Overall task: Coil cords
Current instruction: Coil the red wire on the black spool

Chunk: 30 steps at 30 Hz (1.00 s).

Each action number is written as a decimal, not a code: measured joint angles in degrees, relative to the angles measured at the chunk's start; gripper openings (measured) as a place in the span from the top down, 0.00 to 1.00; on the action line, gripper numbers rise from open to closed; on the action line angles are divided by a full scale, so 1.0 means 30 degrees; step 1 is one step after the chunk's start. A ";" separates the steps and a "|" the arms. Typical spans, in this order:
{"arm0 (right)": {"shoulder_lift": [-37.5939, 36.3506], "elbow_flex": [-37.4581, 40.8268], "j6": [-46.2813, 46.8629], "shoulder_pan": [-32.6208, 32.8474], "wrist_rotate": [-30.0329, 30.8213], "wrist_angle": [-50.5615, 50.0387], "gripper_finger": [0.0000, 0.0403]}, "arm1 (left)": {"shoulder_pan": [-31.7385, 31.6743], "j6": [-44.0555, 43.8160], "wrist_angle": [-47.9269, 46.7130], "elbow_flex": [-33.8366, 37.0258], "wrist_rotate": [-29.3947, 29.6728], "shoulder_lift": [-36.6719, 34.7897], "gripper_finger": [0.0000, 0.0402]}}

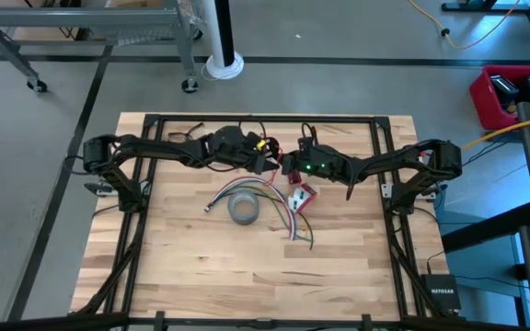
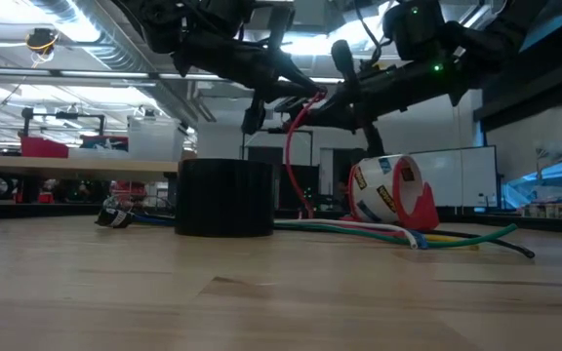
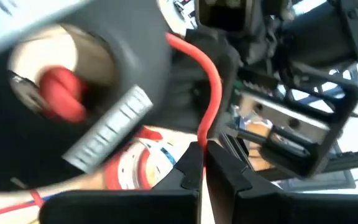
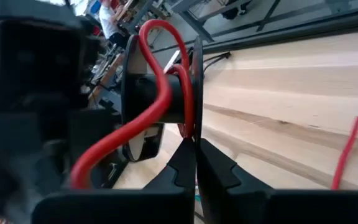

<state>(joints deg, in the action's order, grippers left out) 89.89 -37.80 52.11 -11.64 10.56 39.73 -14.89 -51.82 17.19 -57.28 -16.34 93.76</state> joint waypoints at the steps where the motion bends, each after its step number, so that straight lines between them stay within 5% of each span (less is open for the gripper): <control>1: 0.0000 0.0000 0.0007 0.0000 0.0152 -0.0058 0.99 | 0.0108 0.0091 -0.0010 0.0000 0.0000 0.0000 1.00; 13: 0.0000 0.0000 0.0046 0.0000 0.0628 -0.0134 0.99 | 0.0979 0.0348 -0.2876 0.0000 0.0446 -0.0007 1.00; 30: -0.2771 0.0007 -0.0456 0.0000 0.0781 -0.4196 0.99 | 0.2090 0.2649 -0.9510 -0.0015 0.8526 -0.1778 1.00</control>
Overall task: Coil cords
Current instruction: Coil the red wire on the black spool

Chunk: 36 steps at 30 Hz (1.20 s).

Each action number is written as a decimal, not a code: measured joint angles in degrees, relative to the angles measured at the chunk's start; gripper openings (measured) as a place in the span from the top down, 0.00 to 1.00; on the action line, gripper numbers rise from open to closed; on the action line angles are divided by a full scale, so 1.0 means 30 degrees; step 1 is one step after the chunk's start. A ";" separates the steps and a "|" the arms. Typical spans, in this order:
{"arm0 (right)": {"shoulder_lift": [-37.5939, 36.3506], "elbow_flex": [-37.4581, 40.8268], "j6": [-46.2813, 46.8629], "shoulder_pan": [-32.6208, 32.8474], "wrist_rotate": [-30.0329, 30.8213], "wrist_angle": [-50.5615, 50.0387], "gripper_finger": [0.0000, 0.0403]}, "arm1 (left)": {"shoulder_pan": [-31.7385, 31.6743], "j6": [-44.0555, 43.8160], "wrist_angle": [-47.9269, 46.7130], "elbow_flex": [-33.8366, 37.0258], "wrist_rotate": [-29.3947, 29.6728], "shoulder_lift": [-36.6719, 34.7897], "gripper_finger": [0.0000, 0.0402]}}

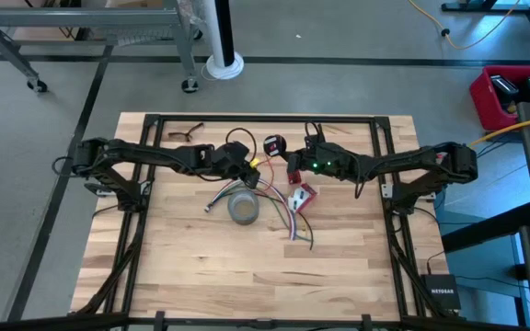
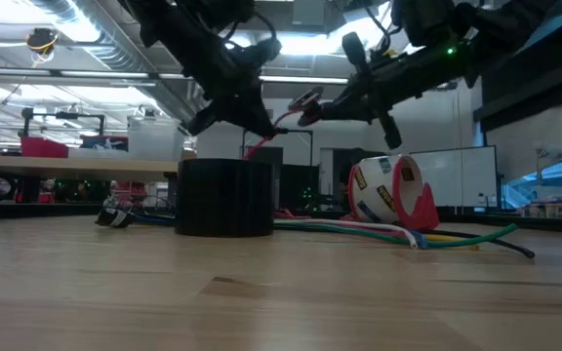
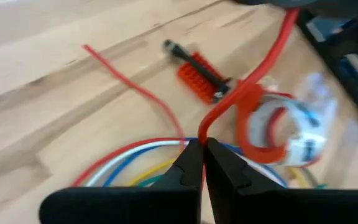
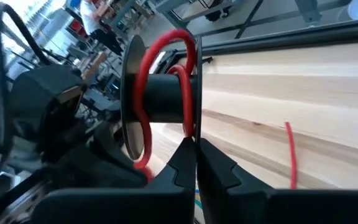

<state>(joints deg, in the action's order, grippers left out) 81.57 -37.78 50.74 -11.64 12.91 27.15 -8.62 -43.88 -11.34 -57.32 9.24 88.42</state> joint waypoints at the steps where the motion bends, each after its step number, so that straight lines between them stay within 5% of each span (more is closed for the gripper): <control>1: -0.0190 0.0000 0.0000 0.0000 -0.0009 -0.0321 0.99 | 0.0000 0.0004 -0.0335 0.0000 0.0114 0.0011 1.00; 12: -0.1654 0.0111 0.0543 0.0022 -0.1083 -0.2817 0.99 | -0.0035 0.0430 -0.0367 0.0915 0.2531 0.0204 1.00; 24: -0.2387 0.3441 0.2613 0.0138 -0.1946 0.0029 0.99 | -0.1451 0.1881 0.2488 0.1180 0.4427 0.0226 1.00; 36: -0.2358 0.3920 0.0860 0.1144 0.0481 0.0011 0.99 | -0.2572 0.3434 0.6168 0.1180 0.0370 0.3424 0.98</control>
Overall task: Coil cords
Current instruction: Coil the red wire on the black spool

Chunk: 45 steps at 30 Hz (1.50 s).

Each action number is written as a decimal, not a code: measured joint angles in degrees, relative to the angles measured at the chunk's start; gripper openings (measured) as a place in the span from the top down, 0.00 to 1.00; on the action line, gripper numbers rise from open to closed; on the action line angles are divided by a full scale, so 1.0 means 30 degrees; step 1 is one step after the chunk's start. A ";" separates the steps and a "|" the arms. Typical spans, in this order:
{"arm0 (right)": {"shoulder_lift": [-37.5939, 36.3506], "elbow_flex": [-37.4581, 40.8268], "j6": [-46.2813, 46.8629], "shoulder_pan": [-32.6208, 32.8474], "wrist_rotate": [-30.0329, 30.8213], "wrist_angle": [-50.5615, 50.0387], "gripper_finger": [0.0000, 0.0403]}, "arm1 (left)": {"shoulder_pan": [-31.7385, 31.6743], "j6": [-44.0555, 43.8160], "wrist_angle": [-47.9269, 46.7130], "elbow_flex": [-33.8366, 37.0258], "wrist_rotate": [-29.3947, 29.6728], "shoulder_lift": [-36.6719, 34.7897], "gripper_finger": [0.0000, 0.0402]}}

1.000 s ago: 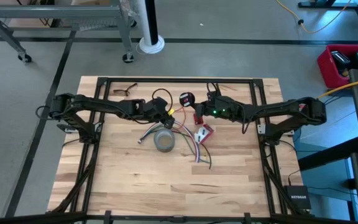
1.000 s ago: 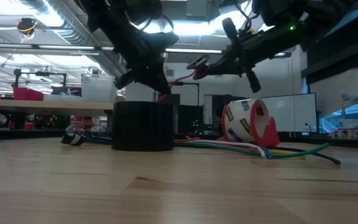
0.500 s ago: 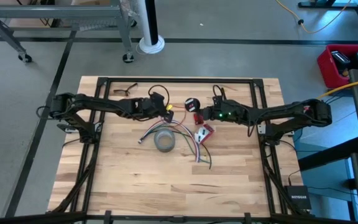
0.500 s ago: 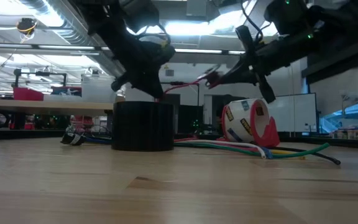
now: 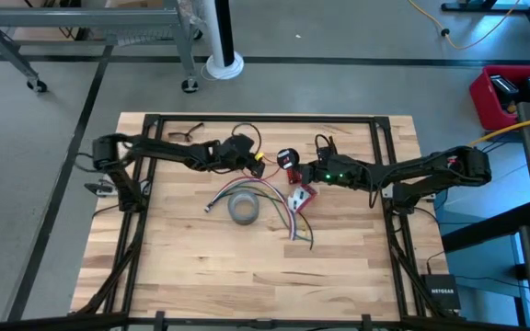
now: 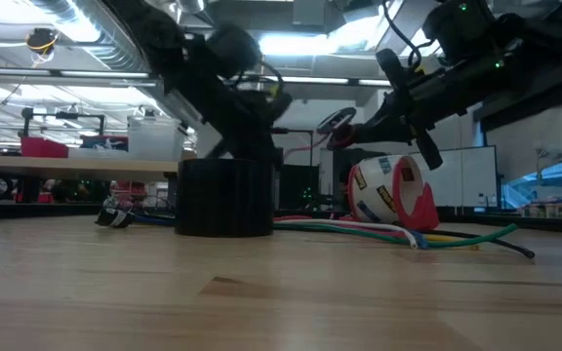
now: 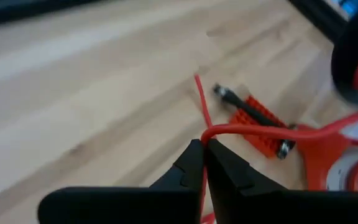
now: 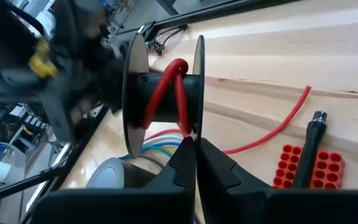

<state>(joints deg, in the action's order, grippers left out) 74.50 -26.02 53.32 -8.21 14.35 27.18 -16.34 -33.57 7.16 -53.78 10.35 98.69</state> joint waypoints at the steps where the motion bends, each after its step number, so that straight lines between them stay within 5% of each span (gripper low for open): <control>1: 0.0000 0.0000 0.0000 -0.0007 0.0036 -0.0034 0.99 | 0.0000 0.0132 0.0226 0.0000 -0.0441 0.0373 0.97; 15: 0.0008 0.0000 -0.0015 -0.0015 0.0065 -0.0088 0.99 | 0.0015 0.0619 0.0167 -0.0022 -0.2128 0.1479 0.76; 35: 0.0036 0.0000 -0.0029 -0.0015 0.0065 -0.0109 0.99 | 0.0015 0.0704 -0.4787 -0.0036 -0.2900 0.1465 0.76; 45: 0.0036 0.0000 -0.0029 -0.0015 0.0080 -0.0095 0.99 | -0.0408 0.1600 -0.4780 -0.0036 -0.2907 0.0906 0.93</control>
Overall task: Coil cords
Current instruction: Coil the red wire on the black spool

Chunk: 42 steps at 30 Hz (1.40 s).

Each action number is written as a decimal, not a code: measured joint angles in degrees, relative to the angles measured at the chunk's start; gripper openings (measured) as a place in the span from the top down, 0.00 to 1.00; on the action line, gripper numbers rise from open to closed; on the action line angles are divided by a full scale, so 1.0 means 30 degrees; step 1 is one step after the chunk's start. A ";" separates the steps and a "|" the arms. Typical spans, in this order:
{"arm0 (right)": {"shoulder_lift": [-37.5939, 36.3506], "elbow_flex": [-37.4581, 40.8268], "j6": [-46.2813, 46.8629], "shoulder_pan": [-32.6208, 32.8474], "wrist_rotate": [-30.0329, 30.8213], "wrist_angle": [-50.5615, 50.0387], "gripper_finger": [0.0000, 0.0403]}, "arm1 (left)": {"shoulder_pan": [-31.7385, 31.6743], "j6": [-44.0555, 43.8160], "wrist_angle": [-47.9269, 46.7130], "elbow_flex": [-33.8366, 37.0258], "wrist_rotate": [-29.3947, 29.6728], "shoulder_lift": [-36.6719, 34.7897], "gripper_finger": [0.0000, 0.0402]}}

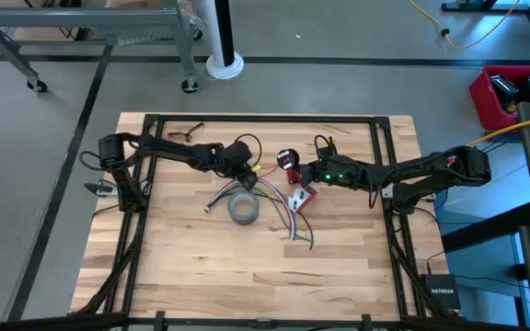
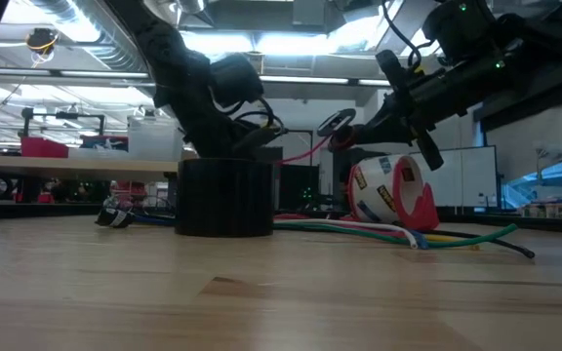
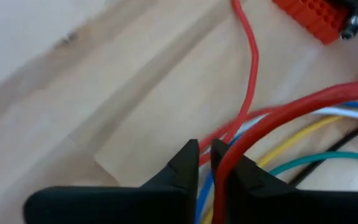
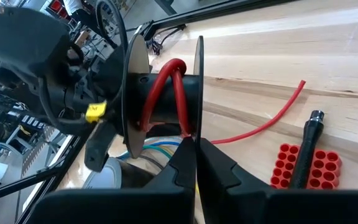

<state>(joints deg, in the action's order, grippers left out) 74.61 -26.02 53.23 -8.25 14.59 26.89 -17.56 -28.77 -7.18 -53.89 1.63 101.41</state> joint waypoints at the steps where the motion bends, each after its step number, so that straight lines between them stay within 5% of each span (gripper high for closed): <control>1: 0.0000 0.0000 0.0000 0.0000 0.0000 -0.0005 0.99 | -0.0139 0.0092 0.0000 0.0000 0.0000 -0.0086 0.95; 17: -0.0006 0.0000 0.0015 -0.0007 -0.1542 -0.1098 0.99 | -0.3312 -0.1471 0.2397 -0.0894 -0.0661 -0.0768 1.00; 28: 0.2367 -0.0481 0.0248 -0.0007 -0.0874 -0.1365 0.99 | -0.3240 -0.2550 0.1997 -0.3042 -0.2128 -0.0768 1.00; 35: 0.2871 -0.1457 -0.0380 -0.0007 -0.0902 -0.1426 0.99 | -0.3999 -0.3160 0.2168 -0.3260 -0.0842 -0.0635 1.00; 42: 0.2871 -0.2468 -0.0401 0.0007 0.0915 -0.2913 0.99 | -0.4308 -0.6224 0.5644 -0.3273 -0.0612 0.0744 1.00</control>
<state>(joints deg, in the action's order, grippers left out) 83.22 -33.43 52.03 -8.23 17.33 18.15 -30.49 -47.45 9.75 -63.71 -0.21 103.65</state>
